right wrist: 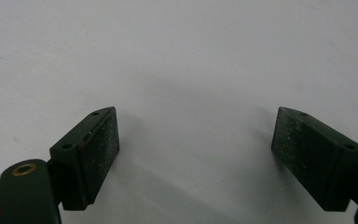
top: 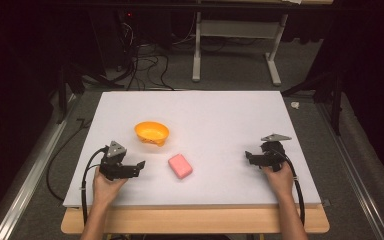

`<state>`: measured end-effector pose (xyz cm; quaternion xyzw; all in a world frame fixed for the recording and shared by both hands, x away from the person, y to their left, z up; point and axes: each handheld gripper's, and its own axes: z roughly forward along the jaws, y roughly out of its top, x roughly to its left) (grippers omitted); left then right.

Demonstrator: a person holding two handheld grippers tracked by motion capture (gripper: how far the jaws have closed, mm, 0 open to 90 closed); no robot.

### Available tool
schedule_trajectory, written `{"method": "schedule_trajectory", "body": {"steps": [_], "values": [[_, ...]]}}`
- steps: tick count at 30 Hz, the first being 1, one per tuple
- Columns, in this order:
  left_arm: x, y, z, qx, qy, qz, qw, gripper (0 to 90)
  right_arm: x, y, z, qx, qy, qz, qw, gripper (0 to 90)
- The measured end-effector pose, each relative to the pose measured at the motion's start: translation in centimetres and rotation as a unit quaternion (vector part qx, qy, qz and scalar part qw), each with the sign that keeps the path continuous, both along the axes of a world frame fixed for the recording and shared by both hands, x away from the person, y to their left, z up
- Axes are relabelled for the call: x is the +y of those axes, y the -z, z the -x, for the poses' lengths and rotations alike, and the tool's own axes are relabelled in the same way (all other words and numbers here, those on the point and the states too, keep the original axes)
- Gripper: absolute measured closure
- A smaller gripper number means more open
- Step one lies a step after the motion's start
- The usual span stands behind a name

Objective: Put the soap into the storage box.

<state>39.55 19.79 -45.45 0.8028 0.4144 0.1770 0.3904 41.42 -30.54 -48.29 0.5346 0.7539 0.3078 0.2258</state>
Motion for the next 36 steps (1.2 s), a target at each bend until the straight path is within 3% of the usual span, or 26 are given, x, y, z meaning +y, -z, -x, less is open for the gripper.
{"method": "schedule_trajectory", "body": {"steps": [20,36], "values": [[-4.6,-0.9,0.2,-0.004,0.052,0.017,0.9985,14.8,0.0,0.0,0.0,0.000,0.001,0.000,1.0000,15.4],[-6.7,-0.7,0.2,0.007,0.078,0.022,0.9967,14.5,0.0,0.0,0.0,0.000,0.001,0.000,1.0000,15.4]]}}
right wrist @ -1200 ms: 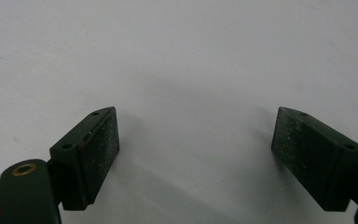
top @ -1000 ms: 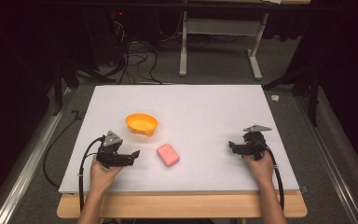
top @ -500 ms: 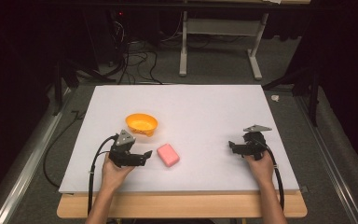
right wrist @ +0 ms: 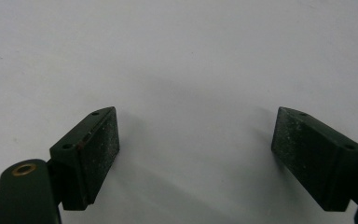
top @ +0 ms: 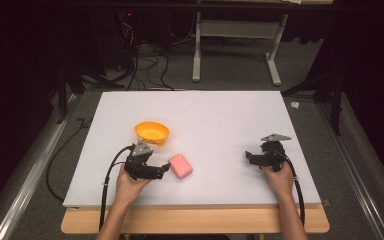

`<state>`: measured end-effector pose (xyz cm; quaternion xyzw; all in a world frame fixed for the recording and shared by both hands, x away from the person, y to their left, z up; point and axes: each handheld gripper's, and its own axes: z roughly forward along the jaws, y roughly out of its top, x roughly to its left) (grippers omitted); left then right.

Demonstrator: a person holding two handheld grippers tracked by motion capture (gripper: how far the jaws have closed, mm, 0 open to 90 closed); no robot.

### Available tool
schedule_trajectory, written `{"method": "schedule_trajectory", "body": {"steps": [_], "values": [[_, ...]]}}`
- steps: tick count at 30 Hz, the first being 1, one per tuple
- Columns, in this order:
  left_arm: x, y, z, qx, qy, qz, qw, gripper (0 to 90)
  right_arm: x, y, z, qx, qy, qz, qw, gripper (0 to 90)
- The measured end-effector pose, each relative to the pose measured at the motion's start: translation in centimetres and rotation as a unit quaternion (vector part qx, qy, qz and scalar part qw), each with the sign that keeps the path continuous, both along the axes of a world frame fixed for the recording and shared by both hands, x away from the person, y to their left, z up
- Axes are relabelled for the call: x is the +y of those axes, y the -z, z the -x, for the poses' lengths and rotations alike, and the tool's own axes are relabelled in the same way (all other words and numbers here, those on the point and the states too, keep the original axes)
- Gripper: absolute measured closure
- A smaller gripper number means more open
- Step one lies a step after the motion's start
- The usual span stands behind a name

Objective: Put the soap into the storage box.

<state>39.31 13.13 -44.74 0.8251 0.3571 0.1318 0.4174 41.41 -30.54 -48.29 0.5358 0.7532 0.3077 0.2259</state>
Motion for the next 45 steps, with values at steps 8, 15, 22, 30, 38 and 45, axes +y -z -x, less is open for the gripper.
{"method": "schedule_trajectory", "body": {"steps": [8,15,22,30,38,45], "values": [[-1.6,-0.1,-0.1,0.001,0.017,-0.008,0.9998,14.2,0.0,0.0,0.0,0.000,0.000,0.000,1.0000,15.4],[-2.8,0.1,-0.2,0.006,0.030,-0.016,0.9994,14.1,0.0,0.0,0.0,0.000,0.000,0.000,1.0000,15.4],[-4.3,0.5,-0.3,0.004,0.042,-0.025,0.9988,12.7,0.0,0.0,0.0,0.000,0.000,0.000,1.0000,15.4],[-5.5,1.2,-0.6,0.011,0.053,-0.039,0.9978,11.4,0.0,0.0,0.0,0.000,0.000,0.000,1.0000,15.4],[-6.1,2.0,-0.9,0.018,0.055,-0.050,0.9971,11.0,0.0,0.0,0.0,0.000,0.000,0.000,1.0000,15.4],[-6.6,2.5,-1.1,0.023,0.056,-0.067,0.9959,11.7,0.0,0.0,0.0,-0.001,0.000,0.000,1.0000,15.4]]}}
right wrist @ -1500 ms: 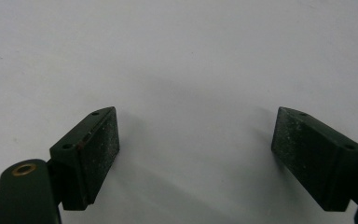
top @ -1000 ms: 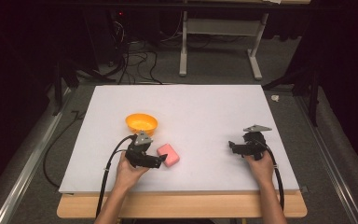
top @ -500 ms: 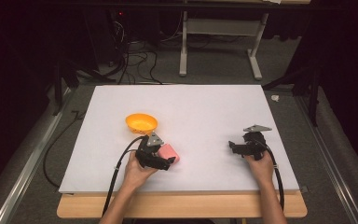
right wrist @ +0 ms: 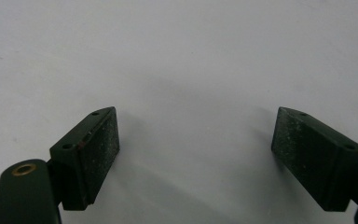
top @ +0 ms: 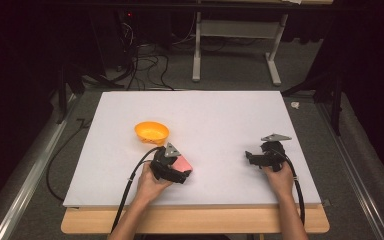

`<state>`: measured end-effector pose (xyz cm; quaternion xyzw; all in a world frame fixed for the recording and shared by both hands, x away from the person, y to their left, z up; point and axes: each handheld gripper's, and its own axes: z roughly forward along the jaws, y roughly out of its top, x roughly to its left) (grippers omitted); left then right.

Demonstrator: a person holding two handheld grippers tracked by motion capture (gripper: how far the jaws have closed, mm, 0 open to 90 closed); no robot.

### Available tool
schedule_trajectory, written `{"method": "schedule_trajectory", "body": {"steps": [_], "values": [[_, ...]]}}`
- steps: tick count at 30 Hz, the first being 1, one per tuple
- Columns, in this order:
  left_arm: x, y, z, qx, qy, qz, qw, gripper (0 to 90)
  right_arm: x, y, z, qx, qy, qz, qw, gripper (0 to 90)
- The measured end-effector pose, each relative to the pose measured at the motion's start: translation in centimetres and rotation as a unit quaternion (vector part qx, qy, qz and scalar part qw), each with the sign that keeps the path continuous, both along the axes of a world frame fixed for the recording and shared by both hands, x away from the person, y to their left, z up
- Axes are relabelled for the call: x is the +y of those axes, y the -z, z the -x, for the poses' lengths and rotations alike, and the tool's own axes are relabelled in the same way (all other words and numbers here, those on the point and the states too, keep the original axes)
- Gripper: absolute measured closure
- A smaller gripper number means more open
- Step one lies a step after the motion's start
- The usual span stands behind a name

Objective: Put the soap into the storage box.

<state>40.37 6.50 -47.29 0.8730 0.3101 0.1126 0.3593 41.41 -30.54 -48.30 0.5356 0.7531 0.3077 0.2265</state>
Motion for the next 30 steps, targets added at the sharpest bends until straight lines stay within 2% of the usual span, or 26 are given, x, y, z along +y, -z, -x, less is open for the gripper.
{"method": "schedule_trajectory", "body": {"steps": [3,5,10,14,19,30], "values": [[-0.11,0.06,0.02,-0.001,-0.001,-0.005,1.0000,12.6,0.00,0.00,0.00,0.000,0.000,0.000,1.0000,15.4],[-0.31,0.22,0.06,-0.005,-0.001,-0.016,0.9999,12.9,0.00,0.00,0.00,0.000,0.000,0.000,1.0000,15.4],[-0.47,0.53,-0.05,0.000,-0.004,-0.018,0.9998,13.0,0.00,0.00,0.00,0.000,0.000,0.000,1.0000,15.4],[-0.44,0.61,0.10,-0.007,-0.004,-0.017,0.9998,13.3,0.00,0.00,0.00,0.000,0.000,0.000,1.0000,15.4],[-0.15,0.44,-0.11,0.015,-0.012,-0.002,0.9998,13.6,0.00,0.00,0.00,0.000,0.000,0.000,1.0000,15.4],[0.00,0.30,-0.01,0.022,-0.026,-0.005,0.9994,13.6,-0.02,0.00,0.00,0.000,-0.001,0.001,1.0000,15.4]]}}
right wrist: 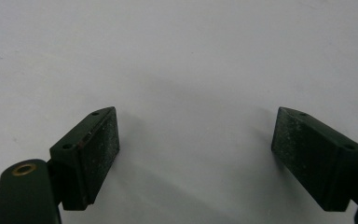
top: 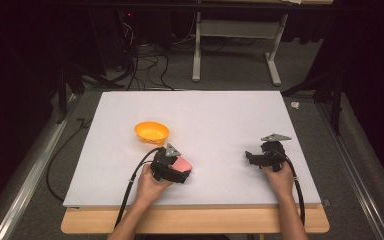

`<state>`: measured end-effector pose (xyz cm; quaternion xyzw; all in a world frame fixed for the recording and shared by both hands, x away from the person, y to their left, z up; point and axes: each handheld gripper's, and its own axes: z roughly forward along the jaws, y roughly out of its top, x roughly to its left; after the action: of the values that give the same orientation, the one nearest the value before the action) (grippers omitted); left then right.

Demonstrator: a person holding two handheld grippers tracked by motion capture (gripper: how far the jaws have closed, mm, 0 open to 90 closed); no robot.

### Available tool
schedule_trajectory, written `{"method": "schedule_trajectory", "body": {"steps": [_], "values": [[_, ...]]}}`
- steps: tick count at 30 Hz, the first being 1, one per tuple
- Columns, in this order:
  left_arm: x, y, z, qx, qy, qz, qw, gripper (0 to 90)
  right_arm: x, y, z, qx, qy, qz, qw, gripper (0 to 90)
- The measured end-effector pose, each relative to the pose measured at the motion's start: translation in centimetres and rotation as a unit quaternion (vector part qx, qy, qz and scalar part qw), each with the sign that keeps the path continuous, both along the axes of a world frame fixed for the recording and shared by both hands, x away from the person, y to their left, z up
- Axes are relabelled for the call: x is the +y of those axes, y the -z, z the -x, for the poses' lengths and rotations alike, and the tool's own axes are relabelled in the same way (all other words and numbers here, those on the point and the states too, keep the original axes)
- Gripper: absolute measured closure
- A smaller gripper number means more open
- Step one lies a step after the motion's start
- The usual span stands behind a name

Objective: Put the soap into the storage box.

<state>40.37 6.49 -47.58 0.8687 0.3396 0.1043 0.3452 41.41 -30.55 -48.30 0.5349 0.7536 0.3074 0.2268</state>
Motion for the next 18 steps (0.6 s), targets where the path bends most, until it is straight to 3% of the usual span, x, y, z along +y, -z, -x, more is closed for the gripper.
{"method": "schedule_trajectory", "body": {"steps": [18], "values": [[1.6,-1.7,0.4,-0.008,-0.044,0.022,0.9988,13.6,0.0,0.0,0.0,0.000,0.000,0.000,1.0000,15.4]]}}
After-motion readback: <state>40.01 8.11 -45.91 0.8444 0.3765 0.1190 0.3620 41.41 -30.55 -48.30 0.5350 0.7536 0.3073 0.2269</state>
